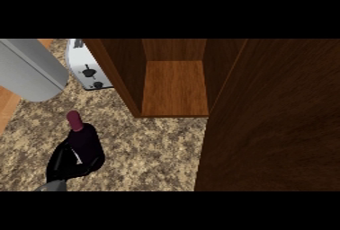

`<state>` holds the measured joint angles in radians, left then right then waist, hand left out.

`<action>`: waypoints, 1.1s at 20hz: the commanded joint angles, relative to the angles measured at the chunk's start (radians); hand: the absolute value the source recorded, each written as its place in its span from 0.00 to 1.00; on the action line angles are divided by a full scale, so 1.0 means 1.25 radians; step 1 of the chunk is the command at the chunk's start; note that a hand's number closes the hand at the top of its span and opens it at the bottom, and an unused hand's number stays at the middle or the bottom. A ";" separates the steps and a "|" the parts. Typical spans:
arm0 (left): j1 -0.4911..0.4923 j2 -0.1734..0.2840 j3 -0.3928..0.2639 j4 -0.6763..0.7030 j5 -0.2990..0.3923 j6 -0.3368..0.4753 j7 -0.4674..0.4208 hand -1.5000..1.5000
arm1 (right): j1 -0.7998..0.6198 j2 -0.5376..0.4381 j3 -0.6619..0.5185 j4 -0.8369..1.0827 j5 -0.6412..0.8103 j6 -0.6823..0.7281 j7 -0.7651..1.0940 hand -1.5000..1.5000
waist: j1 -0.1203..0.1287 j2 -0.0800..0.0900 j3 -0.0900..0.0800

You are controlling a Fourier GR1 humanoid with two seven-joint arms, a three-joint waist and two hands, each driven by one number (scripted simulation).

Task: Pick up the wine, place it into the cabinet and close the cabinet

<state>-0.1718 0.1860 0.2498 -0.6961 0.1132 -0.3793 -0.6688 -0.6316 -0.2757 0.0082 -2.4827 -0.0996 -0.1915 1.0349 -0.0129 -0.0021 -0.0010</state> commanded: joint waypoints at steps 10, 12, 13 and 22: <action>-0.059 -0.111 -0.068 -0.053 -0.097 0.190 -0.129 1.00 | 0.047 -0.008 -0.033 -0.088 -0.092 0.021 0.027 0.00 | 0.002 0.000 0.001; -0.025 -0.142 -0.094 -0.183 -0.093 0.221 -0.063 1.00 | 0.049 -0.011 -0.027 -0.088 -0.068 0.011 0.045 0.00 | 0.010 -0.005 0.002; -0.020 -0.146 -0.107 -0.147 -0.086 0.220 -0.109 1.00 | 0.031 -0.017 -0.034 -0.091 -0.090 0.010 0.068 0.00 | 0.006 -0.003 0.001; 0.026 -0.148 -0.272 -0.414 -0.015 0.301 0.014 1.00 | 0.007 -0.017 -0.020 -0.092 -0.064 -0.008 0.096 0.00 | 0.006 -0.006 0.001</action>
<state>-0.1573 0.0072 0.0031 -1.0907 0.0403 -0.0515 -0.7356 -0.6139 -0.2851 -0.0051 -2.4739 -0.1102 -0.1783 1.0250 -0.0021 -0.0071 0.0005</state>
